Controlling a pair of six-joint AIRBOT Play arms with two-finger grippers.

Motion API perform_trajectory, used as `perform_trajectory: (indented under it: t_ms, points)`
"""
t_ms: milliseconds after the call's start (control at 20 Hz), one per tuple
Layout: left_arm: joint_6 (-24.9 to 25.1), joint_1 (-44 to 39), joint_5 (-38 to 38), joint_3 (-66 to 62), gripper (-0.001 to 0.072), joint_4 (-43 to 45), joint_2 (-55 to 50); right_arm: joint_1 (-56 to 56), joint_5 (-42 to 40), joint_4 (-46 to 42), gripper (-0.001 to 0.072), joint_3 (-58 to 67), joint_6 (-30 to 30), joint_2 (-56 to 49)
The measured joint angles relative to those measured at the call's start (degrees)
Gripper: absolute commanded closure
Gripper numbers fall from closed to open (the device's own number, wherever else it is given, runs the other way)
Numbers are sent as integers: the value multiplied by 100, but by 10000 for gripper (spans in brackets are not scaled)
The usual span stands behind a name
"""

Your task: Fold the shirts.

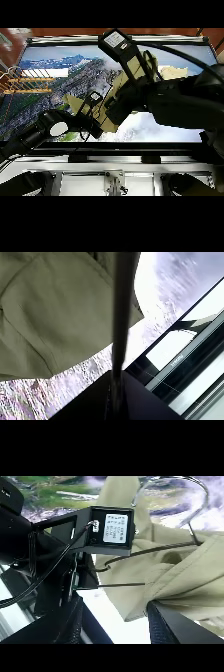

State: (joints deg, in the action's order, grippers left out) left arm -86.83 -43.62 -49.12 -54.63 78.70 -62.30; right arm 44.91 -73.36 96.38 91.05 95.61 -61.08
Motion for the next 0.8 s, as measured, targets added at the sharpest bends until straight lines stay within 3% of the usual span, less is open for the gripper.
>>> perform_trajectory:
  t_ms: [150, 300, 500, 650, 800]
  points:
    - [2, 0, 68, 0, 680, 9, 0, -295, 66, -496, 208, 59, -208, 249]
    - [44, 0, 92, 0, 680, 13, 0, -1283, 225, -706, 207, 219, -348, 474]
    - [162, 0, 98, -7, 680, 13, 9, -3401, 407, -68, 210, 330, -142, 393]
    - [302, 0, 35, -7, 680, 13, 11, -4553, 293, 431, 210, 356, 876, 7]
    - [494, 0, -184, -7, 680, 13, 11, -4835, -72, 717, 210, 365, 3239, -433]
